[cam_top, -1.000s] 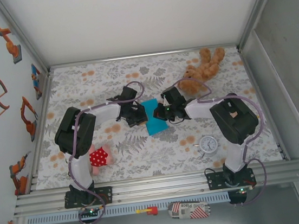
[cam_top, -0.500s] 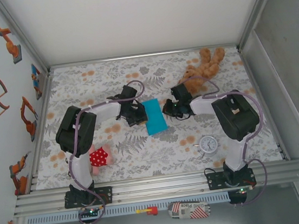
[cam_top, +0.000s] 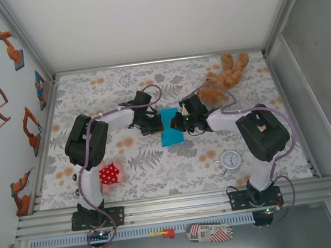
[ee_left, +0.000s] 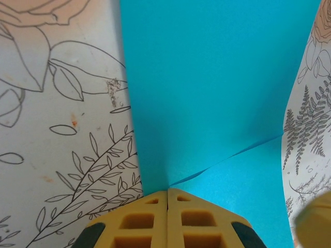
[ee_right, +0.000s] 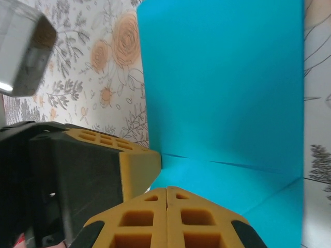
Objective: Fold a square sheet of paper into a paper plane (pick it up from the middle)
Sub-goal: Fold the triangle a second time at the center of the table.
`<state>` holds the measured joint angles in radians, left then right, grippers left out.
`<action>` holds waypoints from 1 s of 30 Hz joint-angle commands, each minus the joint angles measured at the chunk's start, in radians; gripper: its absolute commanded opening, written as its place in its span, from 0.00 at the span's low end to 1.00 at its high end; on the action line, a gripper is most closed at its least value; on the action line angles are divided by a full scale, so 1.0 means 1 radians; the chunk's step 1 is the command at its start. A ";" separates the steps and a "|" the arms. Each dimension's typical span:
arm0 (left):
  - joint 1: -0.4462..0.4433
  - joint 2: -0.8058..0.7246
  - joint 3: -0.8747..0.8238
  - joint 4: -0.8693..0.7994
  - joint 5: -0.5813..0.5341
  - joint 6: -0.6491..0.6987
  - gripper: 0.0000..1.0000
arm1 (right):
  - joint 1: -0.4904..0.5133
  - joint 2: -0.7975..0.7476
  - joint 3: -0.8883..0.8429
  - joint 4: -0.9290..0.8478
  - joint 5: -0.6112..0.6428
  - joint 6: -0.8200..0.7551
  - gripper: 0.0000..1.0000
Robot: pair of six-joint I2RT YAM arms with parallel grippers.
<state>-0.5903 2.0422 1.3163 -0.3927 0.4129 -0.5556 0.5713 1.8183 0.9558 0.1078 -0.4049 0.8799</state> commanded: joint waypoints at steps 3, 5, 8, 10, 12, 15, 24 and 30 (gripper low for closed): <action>0.011 0.049 -0.007 -0.063 -0.047 0.043 0.00 | 0.002 0.065 0.016 0.020 -0.038 0.026 0.00; 0.010 0.046 -0.003 -0.066 -0.048 0.043 0.00 | 0.002 0.085 0.021 0.004 -0.029 0.025 0.00; 0.011 0.033 0.011 -0.075 -0.046 0.041 0.00 | 0.002 0.106 0.007 -0.004 -0.016 0.031 0.00; 0.012 0.006 0.020 -0.077 -0.038 0.028 0.00 | 0.002 0.115 -0.006 -0.028 0.008 0.031 0.00; 0.012 -0.048 0.013 -0.033 0.005 -0.003 0.00 | 0.001 0.123 -0.017 -0.052 0.030 0.031 0.00; 0.008 -0.117 0.018 0.004 0.021 -0.056 0.01 | 0.002 0.137 -0.028 -0.079 0.045 0.031 0.00; -0.039 -0.157 -0.134 0.149 0.093 -0.226 0.02 | 0.002 0.151 -0.034 -0.094 0.048 0.039 0.00; -0.075 -0.126 -0.135 0.126 0.087 -0.235 0.01 | 0.002 0.157 -0.034 -0.103 0.049 0.042 0.00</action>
<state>-0.6537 1.9018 1.1816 -0.2668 0.4828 -0.7589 0.5701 1.9068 0.9569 0.1211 -0.4252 0.9173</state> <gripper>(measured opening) 0.058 0.049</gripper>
